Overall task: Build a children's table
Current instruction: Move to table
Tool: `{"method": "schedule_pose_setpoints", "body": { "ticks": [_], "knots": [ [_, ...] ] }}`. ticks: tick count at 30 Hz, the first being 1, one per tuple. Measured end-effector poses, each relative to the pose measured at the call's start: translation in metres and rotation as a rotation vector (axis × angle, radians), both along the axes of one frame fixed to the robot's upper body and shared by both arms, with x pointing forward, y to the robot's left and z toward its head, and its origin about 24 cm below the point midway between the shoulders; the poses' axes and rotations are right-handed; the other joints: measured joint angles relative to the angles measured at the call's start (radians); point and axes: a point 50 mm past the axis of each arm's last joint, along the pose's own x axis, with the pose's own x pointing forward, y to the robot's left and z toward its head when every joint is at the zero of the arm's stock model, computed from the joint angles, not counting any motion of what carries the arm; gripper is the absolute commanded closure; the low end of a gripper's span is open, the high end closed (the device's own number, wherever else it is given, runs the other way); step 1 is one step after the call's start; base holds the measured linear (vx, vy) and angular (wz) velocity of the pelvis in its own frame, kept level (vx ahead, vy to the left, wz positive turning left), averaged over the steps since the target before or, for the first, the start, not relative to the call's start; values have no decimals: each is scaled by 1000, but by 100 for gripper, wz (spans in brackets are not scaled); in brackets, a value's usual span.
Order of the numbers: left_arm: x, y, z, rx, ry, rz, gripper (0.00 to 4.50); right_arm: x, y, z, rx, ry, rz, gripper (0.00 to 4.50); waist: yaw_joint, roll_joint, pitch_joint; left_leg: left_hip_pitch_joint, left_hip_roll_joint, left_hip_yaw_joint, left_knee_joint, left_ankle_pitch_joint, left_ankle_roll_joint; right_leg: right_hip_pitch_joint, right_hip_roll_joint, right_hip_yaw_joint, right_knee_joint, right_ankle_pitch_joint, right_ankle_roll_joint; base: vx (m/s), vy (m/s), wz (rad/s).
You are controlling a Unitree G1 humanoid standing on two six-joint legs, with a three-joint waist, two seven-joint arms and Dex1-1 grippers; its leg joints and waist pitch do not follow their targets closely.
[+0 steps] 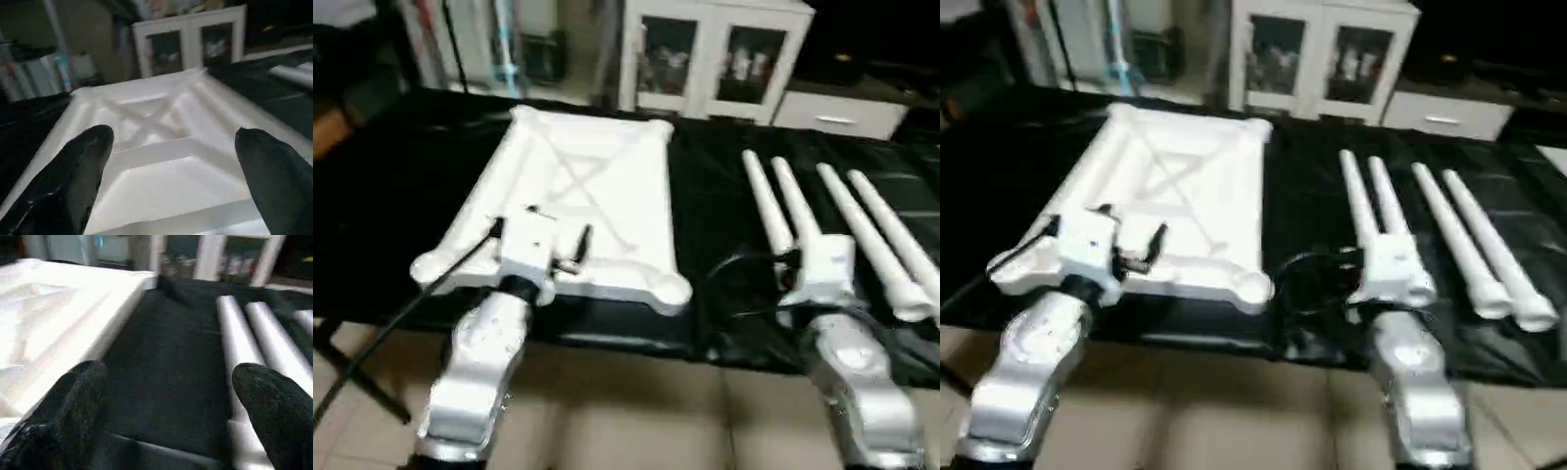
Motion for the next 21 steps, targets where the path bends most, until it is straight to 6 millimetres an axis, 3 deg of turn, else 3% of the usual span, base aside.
{"method": "schedule_pose_setpoints", "body": {
  "ticks": [1, 3, 4, 5, 6, 7, 8, 9, 10, 11, 12, 13, 14, 15, 16, 17, 18, 19, 20, 21],
  "knots": [
    [1, 5, -1, 0, 4, 18, 5, 0, 3, 0, 7, 0, 7, 0, -9, 0, 0, 3, -4, 0, 0, -3, 6, -3, -3, 0, 12, -6, -21, 92, 26, 9],
    [2, 8, -2, -8, 13, 29, 5, 0, 2, 0, 6, 0, 5, 0, -26, -7, -4, 8, -13, 2, -1, -8, 12, -8, -11, 3, 24, -12, -22, 92, 15, 7],
    [3, 6, -2, -18, 12, 24, 5, 0, -1, 0, 0, -1, -4, 0, -31, -10, -6, 5, -18, 6, -5, -9, 17, -1, -18, 6, 18, -14, 22, 82, 4, 7],
    [4, 1, -1, -31, 9, 11, 5, -1, -5, 0, -6, 2, -20, 0, -26, -6, -8, -5, -19, 11, 2, -14, 41, 4, -16, 14, 8, -13, 47, 82, 4, 7],
    [4, -3, -1, -35, 10, -2, 5, -1, -7, -1, -10, 3, -25, 0, -18, -7, -7, 1, -15, 22, 0, -15, 39, 4, -4, 34, 7, -14, 46, 69, 5, -15],
    [3, -8, -2, -36, 13, -21, 5, -1, -10, 0, -16, 0, -31, 0, 2, -2, -8, 10, -5, 29, -2, -21, 12, 7, 21, 72, 4, -14, 45, 71, 12, -45],
    [3, -8, -2, -34, 13, -23, 5, -1, -11, 1, -15, -3, -32, 0, 18, 0, -9, 21, 6, 37, -3, -28, -23, 6, 44, 98, 3, -14, 46, 71, 12, -45],
    [3, -5, -3, -30, 17, -15, 5, 0, -8, 1, -12, -4, -24, 0, 19, -7, -7, 42, 13, 53, -15, -32, -27, -3, 50, 110, 9, -15, 37, 119, -33, -53],
    [1, -2, -5, -28, 27, -3, 5, 2, -4, 3, -7, -9, -7, 0, 15, -12, -7, 57, 12, 69, -27, -32, -28, -15, 39, 101, 23, -23, 17, 81, -42, -28],
    [1, 4, -6, -21, 32, 17, 5, 3, -1, 4, -2, -17, 2, 0, 12, -24, -8, 74, 12, 88, -36, -34, -29, -23, 22, 81, 42, -30, 6, 135, -64, -52],
    [1, 7, -6, -22, 30, 31, 5, 3, -2, 5, -5, -18, 2, 0, 6, -38, -10, 81, 9, 103, -39, -42, -29, -28, 1, 55, 52, -34, 13, 65, -45, -39],
    [2, 5, -5, -29, 27, 28, 5, 2, -6, 3, -16, -10, -8, 0, 3, -37, -11, 71, 2, 88, -28, -48, -16, -14, 7, 57, 44, -40, 31, 109, -46, -28],
    [2, -5, -4, -51, 22, -2, 5, -1, -16, -1, -38, 11, -35, 0, 14, -37, -11, 50, -3, 61, 14, -58, 21, -5, 17, 64, 36, -41, 27, 55, -25, -3],
    [1, -11, -5, -57, 29, -22, 5, -1, -21, -2, -51, 20, -47, 0, 20, -37, -12, 16, -10, 37, 70, -51, 30, 6, 23, 69, 25, -41, 27, 99, 6, 10],
    [0, -12, -6, -56, 33, -27, 5, 0, -22, -1, -56, 17, -46, 0, 24, -38, -12, -17, -16, 22, 99, -46, 24, 19, 30, 76, 13, -40, 27, 88, 22, 2],
    [0, -10, -6, -52, 31, -19, 5, 1, -21, 1, -55, 8, -37, 0, 32, -31, -13, -50, -14, 10, 65, -33, 9, 37, 40, 69, 4, -40, 26, 88, 22, 2],
    [0, -8, -4, -49, 24, -12, 5, 4, -18, 5, -52, -9, -24, 0, 34, -12, -15, -65, 4, 2, -3, 5, 11, 47, 57, 50, 2, -46, 25, 79, 38, 8],
    [-1, -6, -4, -44, 22, -5, 5, 5, -14, 7, -45, -17, -13, 0, 35, 5, -8, -64, 21, -8, 6, 54, 5, 59, 66, 33, 6, -55, 28, 96, 45, -1],
    [-3, 1, -7, -33, 34, 15, 5, 6, -1, 6, -25, -16, 31, 0, 27, 2, -7, -57, 17, -10, 5, 43, 13, 54, 50, 11, 29, -68, 1, 96, 45, -1],
    [-3, 6, -8, -31, 37, 41, 5, 7, 5, 7, -21, -23, 54, 0, 20, -4, -7, -56, 11, -9, 5, 40, 16, 37, 37, 3, 64, -74, -8, 95, 41, -1]
  ]
}}
